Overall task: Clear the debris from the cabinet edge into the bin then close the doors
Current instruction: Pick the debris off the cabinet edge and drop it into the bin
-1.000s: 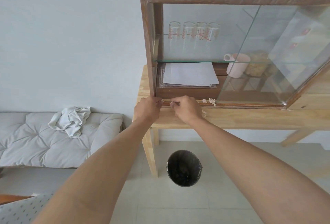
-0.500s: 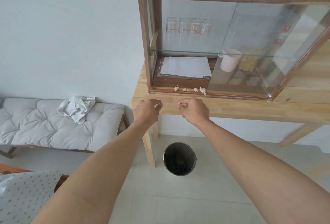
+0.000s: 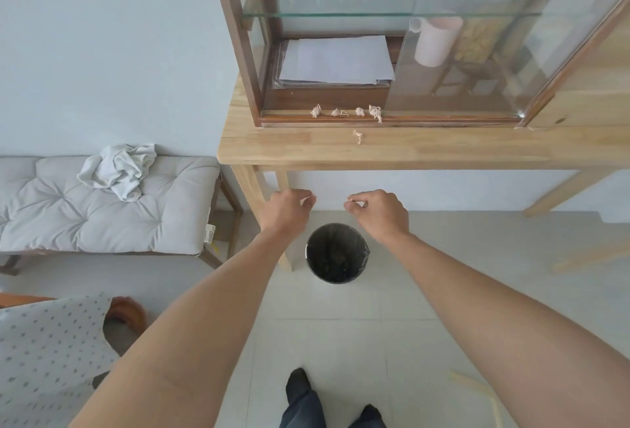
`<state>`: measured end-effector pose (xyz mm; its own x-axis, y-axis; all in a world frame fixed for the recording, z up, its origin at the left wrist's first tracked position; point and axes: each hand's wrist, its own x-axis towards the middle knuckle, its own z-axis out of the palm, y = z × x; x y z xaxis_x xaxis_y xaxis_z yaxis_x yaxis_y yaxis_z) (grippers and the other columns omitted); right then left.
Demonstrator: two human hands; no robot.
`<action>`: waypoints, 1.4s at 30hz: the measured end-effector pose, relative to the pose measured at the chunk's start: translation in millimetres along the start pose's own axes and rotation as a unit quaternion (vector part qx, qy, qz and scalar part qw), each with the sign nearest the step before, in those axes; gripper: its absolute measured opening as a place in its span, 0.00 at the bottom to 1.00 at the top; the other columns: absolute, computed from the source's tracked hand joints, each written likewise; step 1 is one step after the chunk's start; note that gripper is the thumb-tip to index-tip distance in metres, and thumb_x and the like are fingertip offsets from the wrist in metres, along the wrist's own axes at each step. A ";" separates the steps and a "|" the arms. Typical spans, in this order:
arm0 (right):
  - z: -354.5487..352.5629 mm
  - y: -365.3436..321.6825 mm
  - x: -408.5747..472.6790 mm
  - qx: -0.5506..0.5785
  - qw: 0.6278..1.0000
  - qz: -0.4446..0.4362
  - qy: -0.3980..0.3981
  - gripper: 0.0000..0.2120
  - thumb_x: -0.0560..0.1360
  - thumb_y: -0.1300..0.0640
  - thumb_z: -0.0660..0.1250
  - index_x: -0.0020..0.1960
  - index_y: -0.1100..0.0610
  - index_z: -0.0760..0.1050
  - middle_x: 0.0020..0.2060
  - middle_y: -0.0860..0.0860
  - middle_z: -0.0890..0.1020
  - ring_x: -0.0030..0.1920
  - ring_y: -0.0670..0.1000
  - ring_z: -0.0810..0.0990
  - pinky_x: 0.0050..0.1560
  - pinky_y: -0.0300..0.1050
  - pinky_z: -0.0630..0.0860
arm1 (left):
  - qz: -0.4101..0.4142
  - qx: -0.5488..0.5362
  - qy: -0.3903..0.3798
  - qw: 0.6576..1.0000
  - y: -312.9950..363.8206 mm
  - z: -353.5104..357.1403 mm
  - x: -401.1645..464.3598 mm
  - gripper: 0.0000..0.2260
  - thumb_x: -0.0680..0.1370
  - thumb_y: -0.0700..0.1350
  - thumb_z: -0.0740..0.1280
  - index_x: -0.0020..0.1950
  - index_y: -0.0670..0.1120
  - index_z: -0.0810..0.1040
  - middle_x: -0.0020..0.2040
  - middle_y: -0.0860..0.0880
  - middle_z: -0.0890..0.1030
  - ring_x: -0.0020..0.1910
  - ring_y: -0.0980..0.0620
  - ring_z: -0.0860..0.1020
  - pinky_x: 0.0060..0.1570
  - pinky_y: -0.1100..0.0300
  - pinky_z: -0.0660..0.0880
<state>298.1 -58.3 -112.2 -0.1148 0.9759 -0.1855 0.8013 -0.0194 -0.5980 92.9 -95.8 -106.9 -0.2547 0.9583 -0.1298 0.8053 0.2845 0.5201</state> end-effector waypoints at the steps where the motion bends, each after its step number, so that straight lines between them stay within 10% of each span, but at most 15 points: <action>1: 6.5 8.2 2.0 -0.002 1.000 0.007 -0.002 0.13 0.80 0.41 0.69 0.59 0.42 0.87 0.50 0.45 0.89 0.54 0.52 0.86 0.49 0.46 0.76 | 0.000 0.004 -0.006 1.000 -3.6 10.1 3.2 0.14 0.86 0.56 0.62 0.68 0.58 0.82 0.43 0.47 0.87 0.48 0.45 0.84 0.45 0.50 0.82; 11: 72.9 64.2 40.1 -0.012 0.995 0.088 -0.046 0.12 0.80 0.39 0.68 0.53 0.42 0.87 0.33 0.41 0.83 0.47 0.52 0.86 0.43 0.45 0.73 | -0.014 0.016 -0.088 0.996 -40.0 108.9 53.9 0.12 0.84 0.53 0.63 0.61 0.57 0.85 0.55 0.48 0.87 0.53 0.39 0.83 0.47 0.50 0.78; 21: 79.6 71.7 59.1 -0.037 0.991 0.119 -0.048 0.25 0.79 0.37 0.67 0.73 0.46 0.78 0.57 0.48 0.88 0.62 0.56 0.84 0.58 0.50 0.77 | -0.031 0.035 -0.126 0.991 -44.2 118.7 65.4 0.22 0.82 0.59 0.64 0.76 0.58 0.74 0.66 0.46 0.83 0.63 0.39 0.80 0.55 0.45 0.79; 42: -29.5 -4.9 10.6 0.005 0.995 -0.056 0.077 0.20 0.81 0.37 0.66 0.69 0.45 0.80 0.33 0.38 0.79 0.45 0.51 0.82 0.47 0.47 0.73 | 0.029 -0.021 0.056 0.998 24.3 -15.5 0.1 0.21 0.83 0.61 0.64 0.75 0.58 0.75 0.55 0.49 0.87 0.53 0.45 0.84 0.48 0.53 0.81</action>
<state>310.2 -41.5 -88.3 -0.1100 0.9939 0.0038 0.7825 0.0890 -0.6163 104.1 -89.2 -81.2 -0.2682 0.9633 -0.0055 0.7983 0.2254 0.5585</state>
